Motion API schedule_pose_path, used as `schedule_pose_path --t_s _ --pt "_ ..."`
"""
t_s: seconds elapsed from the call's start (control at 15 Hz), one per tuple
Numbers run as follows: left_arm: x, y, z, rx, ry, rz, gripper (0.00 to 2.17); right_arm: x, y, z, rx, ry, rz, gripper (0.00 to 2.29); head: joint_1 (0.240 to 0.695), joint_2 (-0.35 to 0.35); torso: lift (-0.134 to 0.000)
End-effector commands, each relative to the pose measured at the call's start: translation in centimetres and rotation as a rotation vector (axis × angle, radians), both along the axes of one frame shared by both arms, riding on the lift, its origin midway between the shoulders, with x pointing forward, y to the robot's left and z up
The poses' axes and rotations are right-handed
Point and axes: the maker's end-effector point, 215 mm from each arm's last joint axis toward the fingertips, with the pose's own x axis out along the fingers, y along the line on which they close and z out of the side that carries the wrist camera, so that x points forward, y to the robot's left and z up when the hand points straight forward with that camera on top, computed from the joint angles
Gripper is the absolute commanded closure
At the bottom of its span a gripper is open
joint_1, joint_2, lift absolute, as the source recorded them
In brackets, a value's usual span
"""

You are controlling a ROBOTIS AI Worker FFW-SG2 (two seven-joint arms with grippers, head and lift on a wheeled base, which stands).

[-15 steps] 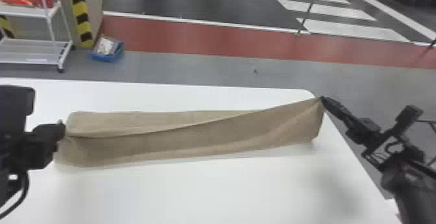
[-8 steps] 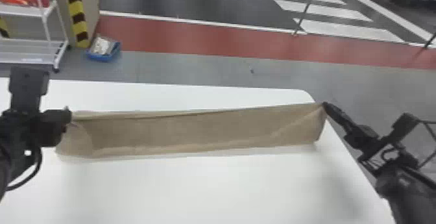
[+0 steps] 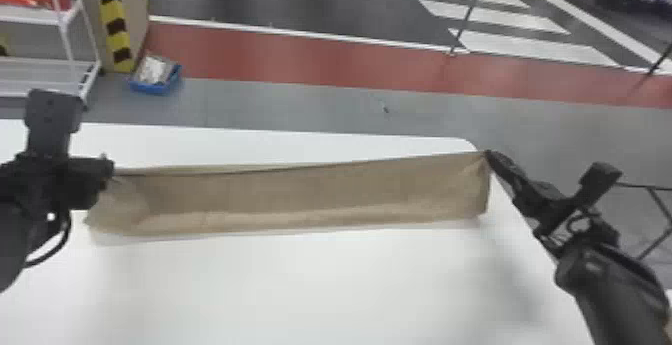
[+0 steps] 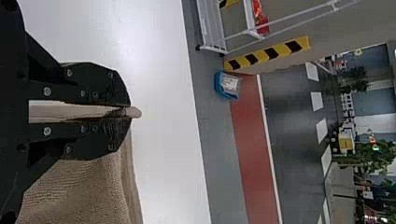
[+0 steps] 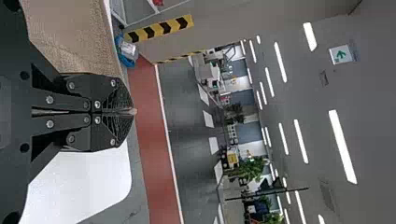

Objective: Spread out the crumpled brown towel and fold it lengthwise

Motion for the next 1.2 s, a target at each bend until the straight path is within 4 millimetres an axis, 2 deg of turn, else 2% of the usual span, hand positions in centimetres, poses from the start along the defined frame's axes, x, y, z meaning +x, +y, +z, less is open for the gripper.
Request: schedule_pose_path --t_s 0.0,0.07,0.13,0.2,0.4,0.6,0.8,0.87,0.93,1.13 --pt "0.9 -0.1 0.0 0.004 -0.026 0.002 0.37 1.7 2.0 -0.2 -0.045 0.025 0.019 1.14 0.693 -0.263 -0.124" --pt "1.4 -0.4 0.4 0.000 -0.054 -0.004 0.05 2.2 2.3 -0.6 -0.059 0.039 0.008 0.87 0.690 -0.257 -0.124" --pt "2.0 -1.0 1.0 -0.002 -0.091 -0.017 0.00 2.4 2.4 -1.2 -0.071 0.054 -0.009 0.44 0.687 -0.251 -0.124" --pt "2.6 -1.4 2.0 -0.011 -0.141 -0.025 0.00 2.5 2.6 -1.6 -0.073 0.062 -0.018 0.33 0.684 -0.246 -0.124" --pt "4.4 -2.0 7.1 -0.083 -0.379 -0.024 0.01 2.3 1.9 -2.0 -0.088 0.072 -0.047 0.33 0.667 -0.243 -0.124" --pt "3.7 -1.1 5.9 -0.079 -0.364 -0.018 0.01 2.1 1.3 -1.7 -0.098 0.060 -0.063 0.23 0.641 -0.246 -0.124" --pt "2.8 -0.2 3.1 -0.044 -0.281 -0.027 0.01 1.8 1.0 -1.8 -0.109 0.057 -0.064 0.23 0.648 -0.247 -0.124" --pt "2.7 0.0 2.7 -0.017 -0.272 -0.031 0.01 1.7 1.1 -2.1 -0.110 0.063 -0.062 0.23 0.653 -0.246 -0.124" --pt "2.8 0.2 2.7 -0.010 -0.284 -0.020 0.02 1.5 1.3 -2.1 -0.111 0.056 -0.054 0.23 0.663 -0.245 -0.124" --pt "4.7 -0.1 4.8 -0.016 -0.418 0.010 0.05 1.3 1.4 -1.9 -0.107 0.046 -0.048 0.23 0.670 -0.237 -0.124"
